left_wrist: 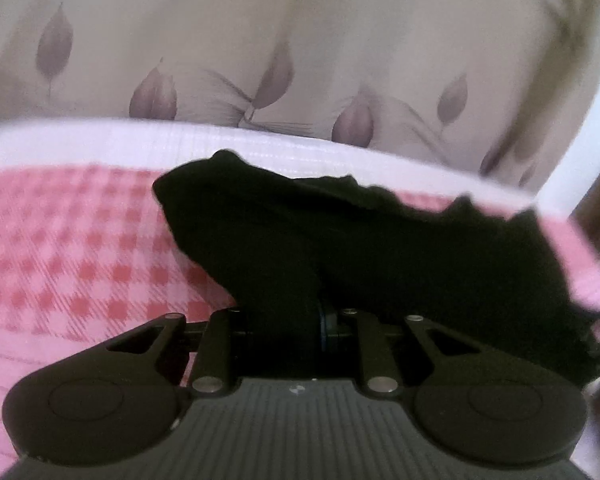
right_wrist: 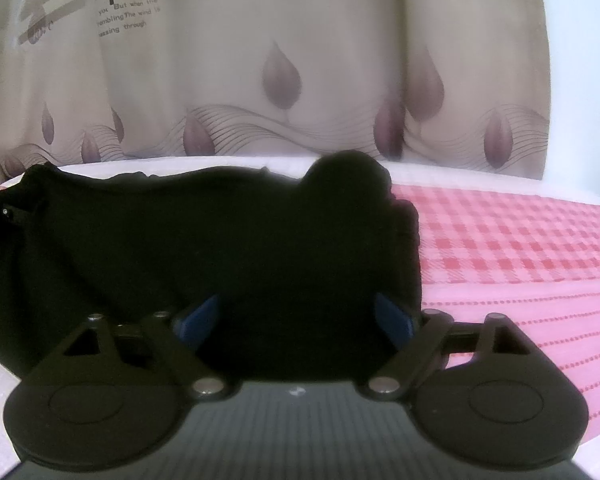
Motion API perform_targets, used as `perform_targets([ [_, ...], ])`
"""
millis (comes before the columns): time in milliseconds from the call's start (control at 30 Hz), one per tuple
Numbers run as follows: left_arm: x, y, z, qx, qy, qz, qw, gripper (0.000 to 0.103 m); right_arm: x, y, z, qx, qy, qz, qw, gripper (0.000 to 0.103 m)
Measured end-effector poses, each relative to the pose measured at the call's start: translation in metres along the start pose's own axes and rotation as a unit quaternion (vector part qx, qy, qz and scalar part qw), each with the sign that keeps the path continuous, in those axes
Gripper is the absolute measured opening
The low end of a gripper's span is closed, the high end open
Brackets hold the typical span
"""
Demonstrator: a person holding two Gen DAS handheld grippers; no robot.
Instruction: Fold small clothes
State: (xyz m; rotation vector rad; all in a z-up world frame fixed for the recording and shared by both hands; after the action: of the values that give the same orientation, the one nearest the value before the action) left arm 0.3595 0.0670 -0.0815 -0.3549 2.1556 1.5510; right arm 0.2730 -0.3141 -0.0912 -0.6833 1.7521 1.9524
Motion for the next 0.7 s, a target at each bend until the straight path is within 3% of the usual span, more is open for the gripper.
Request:
perform_targets([
  [167,0.005,0.006,0.009,0.042,0.036,-0.017,0.9983,0.020,0.000,0.000,-0.001,-0.005,-0.002,-0.001,1.000,0.088],
  [300,0.001,0.017,-0.002,0.049,0.050,-0.031,0.9971,0.019,0.001,0.000,-0.003,-0.011,-0.006,-0.004,1.000,0.088],
  [700,-0.016,0.037,-0.091,0.069,0.082,-0.030,0.9938,0.017,0.002,0.004,-0.010,-0.036,-0.021,-0.014,0.999,0.091],
])
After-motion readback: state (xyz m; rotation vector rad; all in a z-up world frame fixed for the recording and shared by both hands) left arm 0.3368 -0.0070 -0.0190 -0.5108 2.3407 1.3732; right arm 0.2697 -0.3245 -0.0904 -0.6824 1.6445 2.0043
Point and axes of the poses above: each gripper's, at about its wrist camera, not at the fingertips, and y roughly against the way its jaws point, z to its left, x to its underside, the point moved 1 cm from there along -y, roughly the way its jaws point, and after that the axes turned 14 degrees about z, right-handed, at the moved point
